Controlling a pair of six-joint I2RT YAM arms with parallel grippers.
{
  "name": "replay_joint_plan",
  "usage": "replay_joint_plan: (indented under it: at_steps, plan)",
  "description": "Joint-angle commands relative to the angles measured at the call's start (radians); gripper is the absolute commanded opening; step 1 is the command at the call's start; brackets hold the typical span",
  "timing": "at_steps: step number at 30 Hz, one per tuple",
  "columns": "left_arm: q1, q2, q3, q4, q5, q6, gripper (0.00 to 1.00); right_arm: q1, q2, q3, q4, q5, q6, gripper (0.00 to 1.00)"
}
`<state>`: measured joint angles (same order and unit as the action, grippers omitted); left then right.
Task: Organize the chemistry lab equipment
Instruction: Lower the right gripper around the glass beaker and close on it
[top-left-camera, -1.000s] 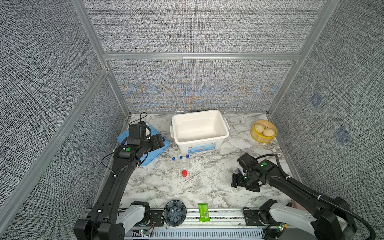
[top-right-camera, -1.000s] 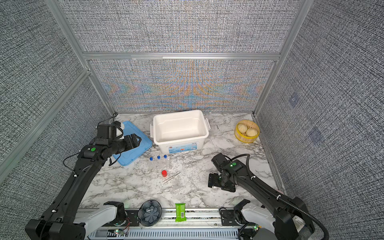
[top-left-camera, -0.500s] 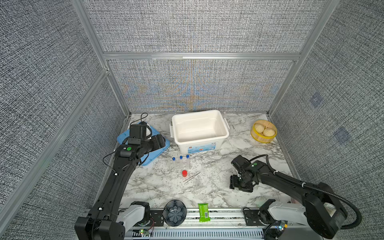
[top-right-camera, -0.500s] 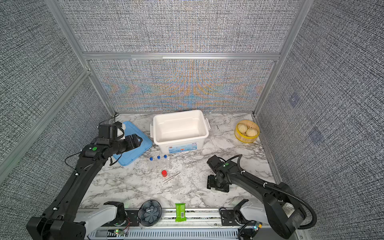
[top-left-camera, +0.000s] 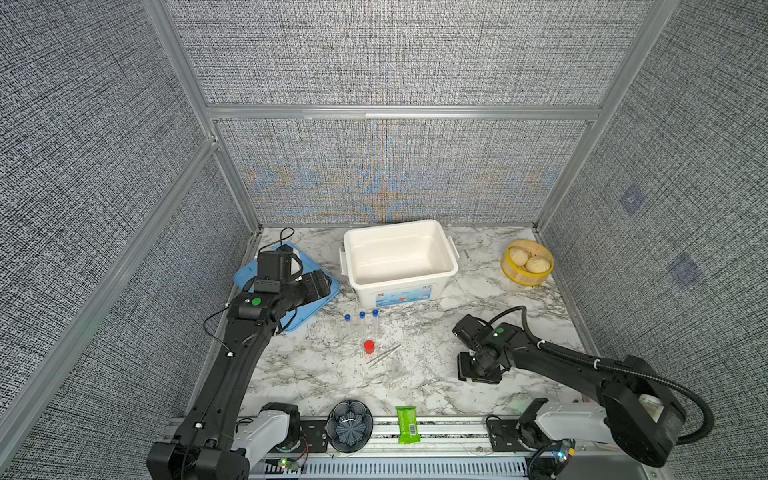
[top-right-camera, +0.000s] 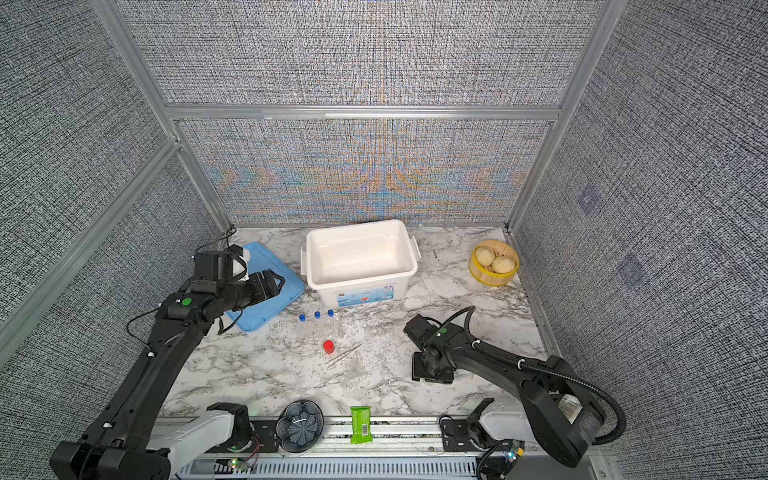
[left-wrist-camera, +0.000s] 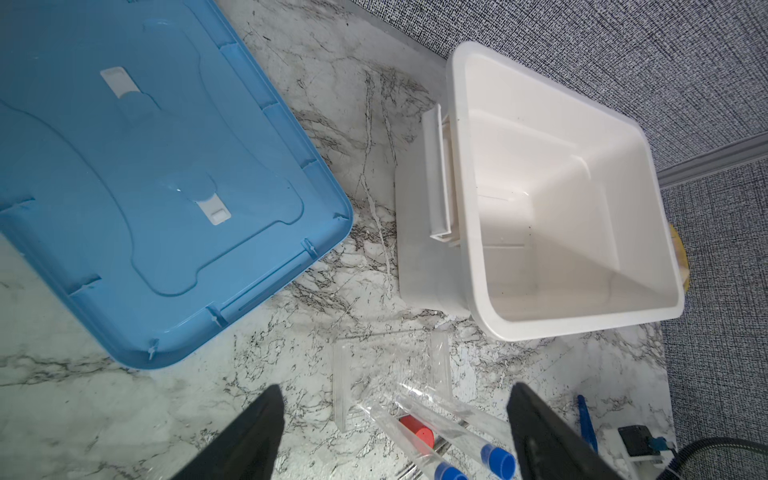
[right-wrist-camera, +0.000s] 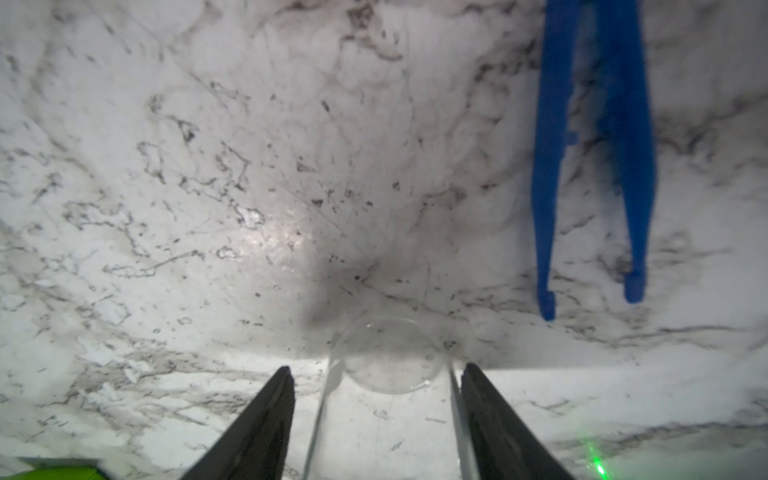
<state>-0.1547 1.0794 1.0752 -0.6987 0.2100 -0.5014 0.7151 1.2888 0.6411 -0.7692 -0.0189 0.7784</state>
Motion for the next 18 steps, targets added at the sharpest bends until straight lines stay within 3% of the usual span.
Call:
replay_joint_plan:
  at_steps: [1,18]
  plan:
    - [0.001,-0.014,-0.001,-0.008,-0.001,0.003,0.86,0.009,0.012,-0.004,0.005,0.032,0.022,0.60]
    - [0.001,-0.064,-0.033,-0.010,-0.017,-0.010,0.85,0.035,0.065,-0.011,0.054,0.103,-0.019,0.51]
